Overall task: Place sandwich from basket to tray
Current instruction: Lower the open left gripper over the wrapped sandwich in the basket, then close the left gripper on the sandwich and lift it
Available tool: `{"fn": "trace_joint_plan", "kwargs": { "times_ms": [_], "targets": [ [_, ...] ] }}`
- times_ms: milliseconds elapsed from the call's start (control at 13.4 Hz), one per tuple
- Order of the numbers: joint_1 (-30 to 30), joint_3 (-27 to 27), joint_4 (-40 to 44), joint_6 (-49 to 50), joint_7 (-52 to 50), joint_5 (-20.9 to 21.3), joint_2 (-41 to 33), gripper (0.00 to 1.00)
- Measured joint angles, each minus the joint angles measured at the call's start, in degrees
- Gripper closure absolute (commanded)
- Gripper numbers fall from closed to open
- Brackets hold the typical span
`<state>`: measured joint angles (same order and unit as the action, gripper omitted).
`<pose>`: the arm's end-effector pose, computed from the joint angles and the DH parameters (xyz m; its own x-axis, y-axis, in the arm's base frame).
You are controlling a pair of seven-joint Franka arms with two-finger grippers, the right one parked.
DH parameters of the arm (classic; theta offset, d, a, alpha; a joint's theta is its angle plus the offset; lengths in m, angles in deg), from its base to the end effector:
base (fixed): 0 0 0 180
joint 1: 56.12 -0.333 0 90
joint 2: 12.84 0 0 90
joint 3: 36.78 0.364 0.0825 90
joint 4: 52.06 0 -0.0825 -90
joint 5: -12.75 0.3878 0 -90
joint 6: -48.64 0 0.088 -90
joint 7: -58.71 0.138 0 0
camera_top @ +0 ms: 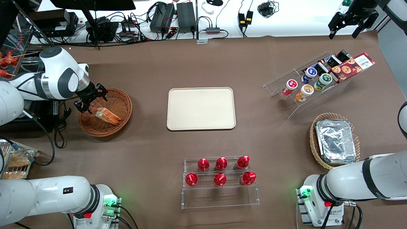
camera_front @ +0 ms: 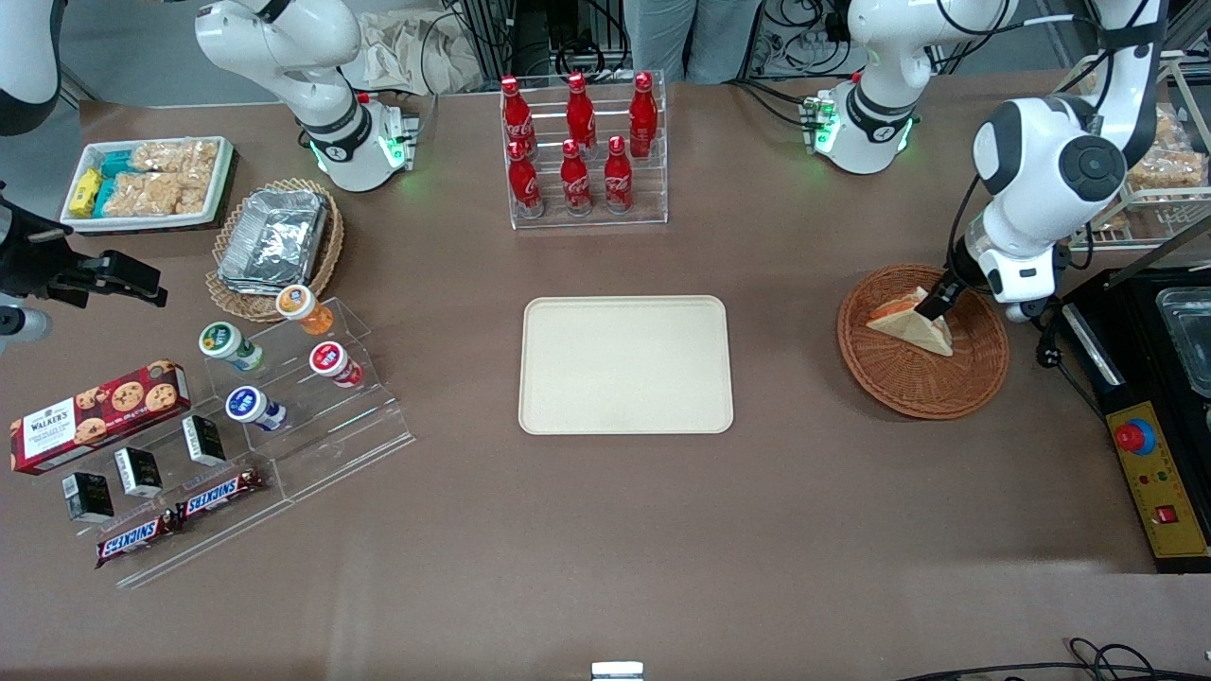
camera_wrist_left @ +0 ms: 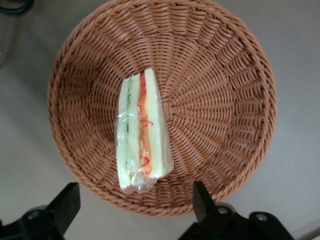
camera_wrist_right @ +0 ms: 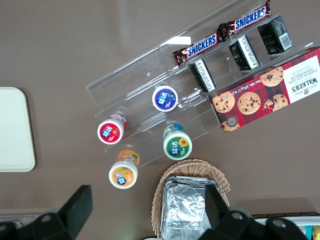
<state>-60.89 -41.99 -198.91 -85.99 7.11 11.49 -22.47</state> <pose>0.4261 -0.0036 0.3349 0.6128 0.7897 -0.0282 0.7889 -0.6135 -0.0360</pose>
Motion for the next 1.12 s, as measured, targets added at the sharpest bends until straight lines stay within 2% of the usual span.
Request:
{"fn": "trace_joint_plan", "kwargs": {
  "times_ms": [1116],
  "targets": [
    [-0.4, 0.0, -3.9, -12.2, -2.3, 0.0, 7.5, 0.00]
  ]
}}
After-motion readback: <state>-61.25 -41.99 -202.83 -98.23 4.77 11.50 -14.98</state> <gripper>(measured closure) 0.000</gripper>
